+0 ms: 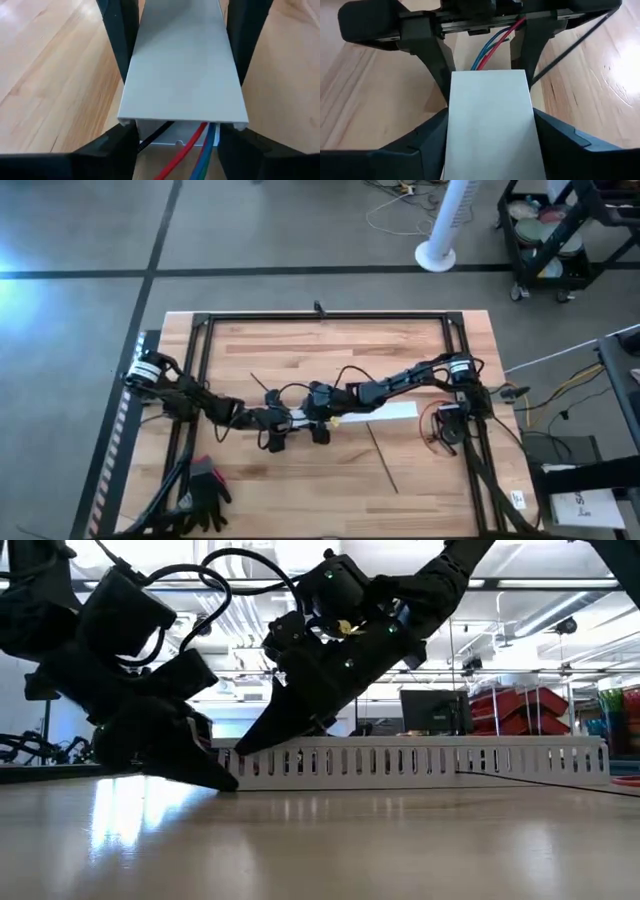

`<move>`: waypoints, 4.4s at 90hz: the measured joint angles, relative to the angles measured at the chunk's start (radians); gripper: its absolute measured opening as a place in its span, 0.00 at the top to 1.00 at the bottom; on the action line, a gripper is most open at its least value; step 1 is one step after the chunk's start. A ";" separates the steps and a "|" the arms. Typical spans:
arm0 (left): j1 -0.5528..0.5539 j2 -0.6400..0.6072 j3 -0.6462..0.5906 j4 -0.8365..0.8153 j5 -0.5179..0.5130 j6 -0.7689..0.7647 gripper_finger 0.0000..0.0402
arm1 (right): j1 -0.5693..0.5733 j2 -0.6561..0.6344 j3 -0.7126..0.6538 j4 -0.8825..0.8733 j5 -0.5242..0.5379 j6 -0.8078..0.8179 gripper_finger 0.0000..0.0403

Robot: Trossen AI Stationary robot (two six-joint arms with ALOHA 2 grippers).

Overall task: Ziptie cables
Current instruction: Close the white cable duct

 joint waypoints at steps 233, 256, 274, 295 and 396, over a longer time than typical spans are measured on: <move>0.010 0.078 0.106 -0.028 -0.042 0.068 0.57 | 0.000 -0.031 0.014 -0.178 0.017 0.022 0.42; 0.011 0.082 0.104 -0.032 -0.032 0.051 0.45 | 0.000 -0.026 0.012 -0.221 0.027 0.022 0.42; 0.010 0.082 0.103 -0.036 -0.027 0.048 0.47 | -0.001 -0.033 0.019 -0.233 0.001 0.021 0.42; 0.010 0.081 0.101 -0.046 -0.025 0.048 0.47 | -0.002 -0.037 0.049 -0.260 -0.035 -0.001 0.33; 0.008 0.080 0.098 -0.059 -0.021 0.028 0.47 | -0.006 -0.047 0.073 -0.334 -0.030 0.079 0.41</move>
